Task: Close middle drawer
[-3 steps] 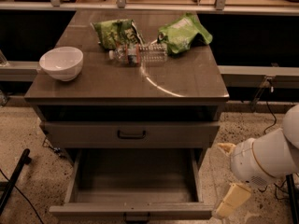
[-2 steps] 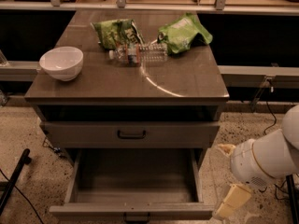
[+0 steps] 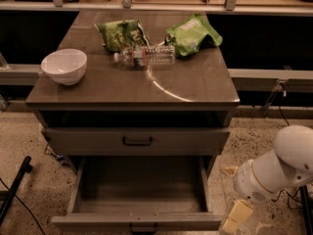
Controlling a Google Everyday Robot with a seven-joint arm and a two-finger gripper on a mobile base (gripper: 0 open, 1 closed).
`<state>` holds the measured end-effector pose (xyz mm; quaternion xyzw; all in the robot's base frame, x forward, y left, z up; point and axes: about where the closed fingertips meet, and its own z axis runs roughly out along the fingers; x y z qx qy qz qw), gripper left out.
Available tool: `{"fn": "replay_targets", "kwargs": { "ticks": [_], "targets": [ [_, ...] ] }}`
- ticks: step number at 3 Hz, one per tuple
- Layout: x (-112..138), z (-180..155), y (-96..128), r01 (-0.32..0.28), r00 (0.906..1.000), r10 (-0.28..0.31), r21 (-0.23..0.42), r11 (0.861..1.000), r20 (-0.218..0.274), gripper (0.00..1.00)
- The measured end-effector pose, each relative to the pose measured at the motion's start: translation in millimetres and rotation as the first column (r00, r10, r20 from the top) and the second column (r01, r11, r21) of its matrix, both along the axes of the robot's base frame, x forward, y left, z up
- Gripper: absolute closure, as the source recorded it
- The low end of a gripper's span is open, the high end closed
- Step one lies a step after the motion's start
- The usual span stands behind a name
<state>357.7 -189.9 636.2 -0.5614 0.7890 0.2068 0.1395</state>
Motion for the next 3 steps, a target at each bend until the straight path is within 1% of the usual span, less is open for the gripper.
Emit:
{"fn": "replay_targets", "kwargs": {
  "ticks": [1,2,3],
  "targets": [
    [-3,-33,-1,0.009,0.9990,-0.008,0.020,1.000,-0.045,0.00],
    [-9,-66,9,-0.006,0.9965,0.010,0.049,0.999,-0.083,0.18],
    [-26,-89,9,-0.002,0.9924,0.012,0.082,0.997,-0.122,0.41]
  ]
}}
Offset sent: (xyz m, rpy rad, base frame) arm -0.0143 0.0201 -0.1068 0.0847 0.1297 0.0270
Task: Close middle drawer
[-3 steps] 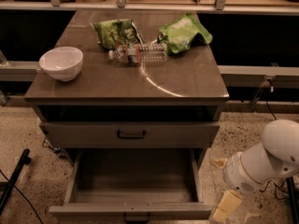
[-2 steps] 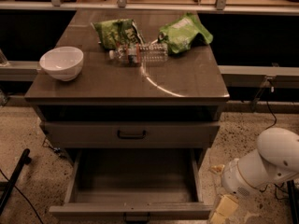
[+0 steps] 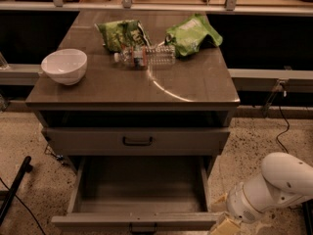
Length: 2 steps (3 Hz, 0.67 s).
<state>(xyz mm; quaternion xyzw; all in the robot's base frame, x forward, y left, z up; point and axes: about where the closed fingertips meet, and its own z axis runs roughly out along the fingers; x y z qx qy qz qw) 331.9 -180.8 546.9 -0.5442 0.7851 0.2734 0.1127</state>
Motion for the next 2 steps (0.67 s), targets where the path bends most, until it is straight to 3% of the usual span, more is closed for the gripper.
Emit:
{"fn": "replay_targets", "kwargs": {
  "ticks": [2],
  "targets": [
    [-28,-33,15,-0.023,0.9981,0.025,0.046,0.999,-0.056,0.88]
  ]
}}
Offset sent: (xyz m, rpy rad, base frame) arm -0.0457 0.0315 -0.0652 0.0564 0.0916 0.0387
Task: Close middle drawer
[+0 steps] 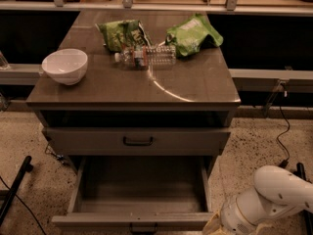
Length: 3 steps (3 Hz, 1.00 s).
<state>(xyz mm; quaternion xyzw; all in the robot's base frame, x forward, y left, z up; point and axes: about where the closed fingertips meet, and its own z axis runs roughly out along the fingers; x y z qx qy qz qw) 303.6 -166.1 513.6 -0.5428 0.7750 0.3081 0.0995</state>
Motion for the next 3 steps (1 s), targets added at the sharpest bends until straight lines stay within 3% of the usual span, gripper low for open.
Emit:
{"fn": "replay_targets", "kwargs": {
  "ticks": [1,3],
  "targets": [
    [-4,-26,12,0.003,0.9999,-0.003,-0.008,1.000,-0.017,1.00],
    [-5,-47,23,-0.022,0.9991,0.022,0.001,1.000,-0.036,1.00]
  ]
}}
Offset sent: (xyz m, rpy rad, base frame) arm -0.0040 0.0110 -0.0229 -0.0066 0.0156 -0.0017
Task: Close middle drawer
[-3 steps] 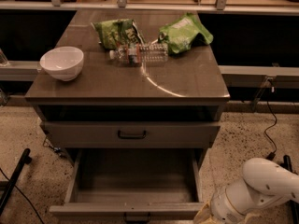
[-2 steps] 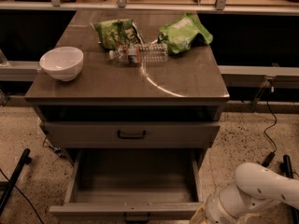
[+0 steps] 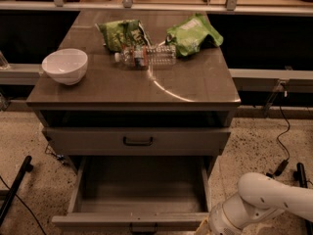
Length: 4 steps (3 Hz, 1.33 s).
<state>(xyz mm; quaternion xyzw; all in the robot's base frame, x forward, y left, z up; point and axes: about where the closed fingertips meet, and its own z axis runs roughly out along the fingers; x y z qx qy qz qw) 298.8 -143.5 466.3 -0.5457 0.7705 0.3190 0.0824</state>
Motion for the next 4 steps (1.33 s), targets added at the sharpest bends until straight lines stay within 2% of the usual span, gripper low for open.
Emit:
{"fn": "replay_targets", "kwargs": {
  "ticks": [1,2,3,4],
  "targets": [
    [8,-29,15,-0.021,0.9997,0.021,0.027,0.999,0.014,1.00],
    [21,-56,26,-0.018,0.9992,0.016,0.051,0.999,0.036,1.00],
    [25,-58,28,-0.012,0.9990,0.009,0.060,0.998,0.044,1.00],
    [48,-53,27,0.025,0.9955,-0.035,0.110,0.994,0.088,1.00]
  ]
}}
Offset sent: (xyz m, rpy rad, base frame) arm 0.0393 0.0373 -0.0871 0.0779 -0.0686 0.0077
